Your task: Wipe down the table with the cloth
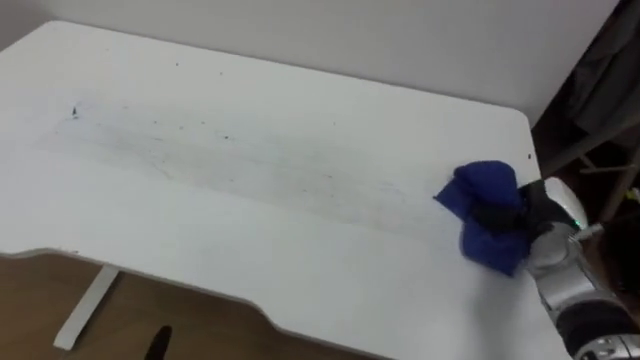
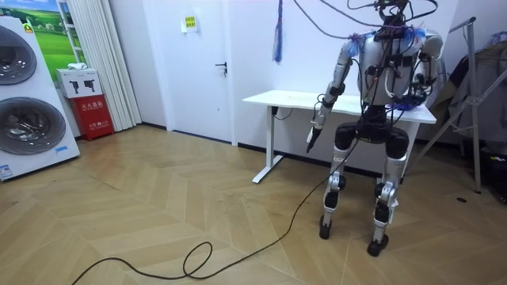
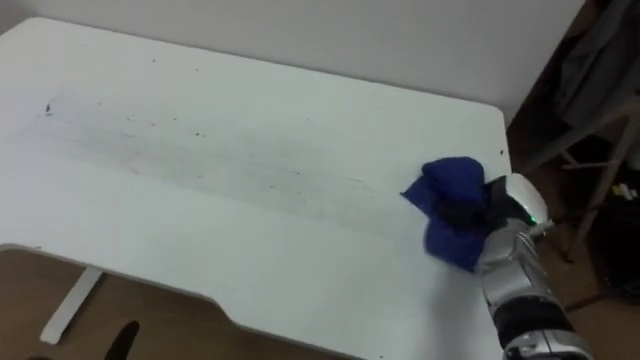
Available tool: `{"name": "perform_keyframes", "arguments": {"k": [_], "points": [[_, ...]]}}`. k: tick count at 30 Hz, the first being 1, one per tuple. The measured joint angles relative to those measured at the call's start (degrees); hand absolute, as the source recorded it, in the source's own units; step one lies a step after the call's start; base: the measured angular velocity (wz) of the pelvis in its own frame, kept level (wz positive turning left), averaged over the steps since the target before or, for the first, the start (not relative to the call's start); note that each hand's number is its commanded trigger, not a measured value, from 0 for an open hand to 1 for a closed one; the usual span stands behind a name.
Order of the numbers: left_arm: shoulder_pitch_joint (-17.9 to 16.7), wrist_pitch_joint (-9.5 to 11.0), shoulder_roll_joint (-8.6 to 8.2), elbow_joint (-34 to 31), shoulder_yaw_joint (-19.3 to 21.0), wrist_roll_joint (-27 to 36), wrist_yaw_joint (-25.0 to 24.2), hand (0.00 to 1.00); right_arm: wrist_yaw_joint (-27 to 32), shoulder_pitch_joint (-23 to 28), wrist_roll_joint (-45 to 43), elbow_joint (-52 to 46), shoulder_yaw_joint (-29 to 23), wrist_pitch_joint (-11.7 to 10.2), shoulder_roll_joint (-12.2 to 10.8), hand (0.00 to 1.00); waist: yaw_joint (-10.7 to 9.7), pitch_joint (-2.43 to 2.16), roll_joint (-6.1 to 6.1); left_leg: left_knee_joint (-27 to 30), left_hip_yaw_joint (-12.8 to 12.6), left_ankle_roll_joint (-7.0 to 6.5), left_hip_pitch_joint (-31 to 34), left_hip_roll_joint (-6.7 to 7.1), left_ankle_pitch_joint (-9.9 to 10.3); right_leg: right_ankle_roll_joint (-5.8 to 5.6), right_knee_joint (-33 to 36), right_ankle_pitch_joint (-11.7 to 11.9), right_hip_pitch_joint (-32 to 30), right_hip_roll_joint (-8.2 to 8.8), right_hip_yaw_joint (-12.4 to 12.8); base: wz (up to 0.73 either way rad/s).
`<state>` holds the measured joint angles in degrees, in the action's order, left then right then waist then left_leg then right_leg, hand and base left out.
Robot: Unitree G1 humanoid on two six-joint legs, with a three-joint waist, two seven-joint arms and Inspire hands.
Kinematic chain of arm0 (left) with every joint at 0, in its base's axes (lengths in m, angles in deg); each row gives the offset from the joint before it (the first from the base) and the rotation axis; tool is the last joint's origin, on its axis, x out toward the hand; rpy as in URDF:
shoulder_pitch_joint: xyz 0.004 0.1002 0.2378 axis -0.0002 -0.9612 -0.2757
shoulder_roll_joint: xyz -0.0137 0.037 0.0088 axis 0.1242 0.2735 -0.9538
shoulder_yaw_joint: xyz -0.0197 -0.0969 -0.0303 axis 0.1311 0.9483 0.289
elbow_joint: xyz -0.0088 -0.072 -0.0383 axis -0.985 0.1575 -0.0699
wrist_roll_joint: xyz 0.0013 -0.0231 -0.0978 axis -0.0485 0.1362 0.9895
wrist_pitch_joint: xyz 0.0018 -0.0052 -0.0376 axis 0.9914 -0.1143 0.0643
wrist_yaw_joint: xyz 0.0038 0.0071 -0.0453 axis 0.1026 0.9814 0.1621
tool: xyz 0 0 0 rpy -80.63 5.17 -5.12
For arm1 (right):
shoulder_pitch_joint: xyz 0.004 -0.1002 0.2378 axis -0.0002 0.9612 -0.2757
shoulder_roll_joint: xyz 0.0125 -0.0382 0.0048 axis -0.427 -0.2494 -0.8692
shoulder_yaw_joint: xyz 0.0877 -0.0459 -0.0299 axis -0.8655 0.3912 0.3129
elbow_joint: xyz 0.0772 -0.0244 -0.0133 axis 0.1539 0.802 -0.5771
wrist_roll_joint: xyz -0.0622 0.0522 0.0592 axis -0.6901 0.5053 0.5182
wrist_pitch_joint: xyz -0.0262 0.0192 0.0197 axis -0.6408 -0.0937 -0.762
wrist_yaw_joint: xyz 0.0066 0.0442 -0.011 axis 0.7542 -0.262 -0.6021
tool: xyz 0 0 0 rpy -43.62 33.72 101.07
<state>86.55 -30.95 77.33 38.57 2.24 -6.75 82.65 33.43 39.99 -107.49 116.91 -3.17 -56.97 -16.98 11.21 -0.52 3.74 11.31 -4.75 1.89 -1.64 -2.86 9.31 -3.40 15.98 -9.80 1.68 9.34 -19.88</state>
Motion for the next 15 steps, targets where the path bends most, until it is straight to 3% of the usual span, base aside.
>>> {"name": "perform_keyframes", "arguments": {"k": [1,4,5,6,9,10,11,12,15], "points": [[0.2,0.0,-0.10,0.1,0.0,0.0,-0.1,0.00,-0.8,-0.6,-1.5,-1.9,1.8,0.6,-0.4,1.00,0.1,0.09,0.09,-0.2,0.1,0.01,0.0,-0.03,0.0,0.09,0.0,0.1,-0.3,-0.16,0.5,-0.44],[0.2,-0.1,-0.52,0.2,0.0,-0.4,-1.3,0.00,-4.7,-3.6,-7.9,-6.1,6.5,0.7,-4.5,1.00,1.3,0.44,0.51,-0.5,0.4,0.11,-0.4,-0.12,-0.1,0.13,-0.5,0.2,0.0,-0.57,0.7,0.00],[0.2,-0.4,-0.56,0.0,0.0,-0.4,-1.4,0.00,-5.6,-3.8,-9.8,-7.2,6.9,0.6,-5.6,1.00,2.3,1.02,0.47,-0.6,0.7,0.12,-0.8,-0.12,-0.1,0.09,-0.9,0.2,0.4,-0.61,0.4,0.14],[-0.2,-0.6,-0.49,-0.7,0.0,-0.4,-1.5,0.00,-6.3,-3.8,-11.0,-8.4,7.2,0.6,-6.3,1.00,3.5,1.46,1.02,-0.6,1.1,0.12,-0.7,-0.11,-0.1,-0.06,-1.4,0.3,0.9,-0.63,-0.2,0.19],[-2.1,-0.5,-0.48,-1.1,-1.1,-0.3,-1.1,0.00,-7.0,-3.3,-11.9,-8.5,8.8,0.1,-7.0,1.00,5.8,1.75,0.82,-0.7,2.3,0.01,-0.1,0.21,0.0,-0.45,-2.5,0.5,1.3,-0.48,-1.5,0.23],[-2.4,-0.5,-0.50,-1.2,-1.1,-0.3,-1.1,0.00,-7.0,-3.1,-11.9,-8.5,8.9,-0.2,-7.0,0.77,6.2,1.79,0.75,-0.7,2.4,-0.01,0.0,0.25,0.0,-0.47,-2.5,0.5,1.3,-0.44,-1.6,0.19],[-3.0,-0.5,-0.37,-1.4,-1.1,-0.4,-1.0,0.00,-6.9,-2.7,-11.9,-8.4,9.0,-0.7,-7.0,0.30,6.4,1.86,0.64,-0.7,2.8,-0.02,0.1,0.32,0.0,-0.47,-2.6,0.5,1.4,-0.42,-1.8,0.14],[-4.2,-0.4,-0.07,-2.3,-1.0,-0.4,-1.0,0.00,-6.5,-2.4,-11.8,-8.5,9.0,-1.3,-7.0,0.00,6.1,1.82,0.59,-0.7,3.1,-0.02,0.1,0.34,0.0,-0.47,-2.9,0.5,1.7,-0.44,-2.3,0.13],[-5.6,0.1,-0.13,-4.9,-0.9,-0.4,-1.3,0.00,-5.4,-1.5,-11.8,-8.6,8.9,-3.1,-6.6,0.00,5.9,1.78,0.25,-0.7,3.2,-0.01,0.0,0.40,0.0,-0.58,-3.6,0.5,2.4,-0.48,-2.6,0.04]]}}
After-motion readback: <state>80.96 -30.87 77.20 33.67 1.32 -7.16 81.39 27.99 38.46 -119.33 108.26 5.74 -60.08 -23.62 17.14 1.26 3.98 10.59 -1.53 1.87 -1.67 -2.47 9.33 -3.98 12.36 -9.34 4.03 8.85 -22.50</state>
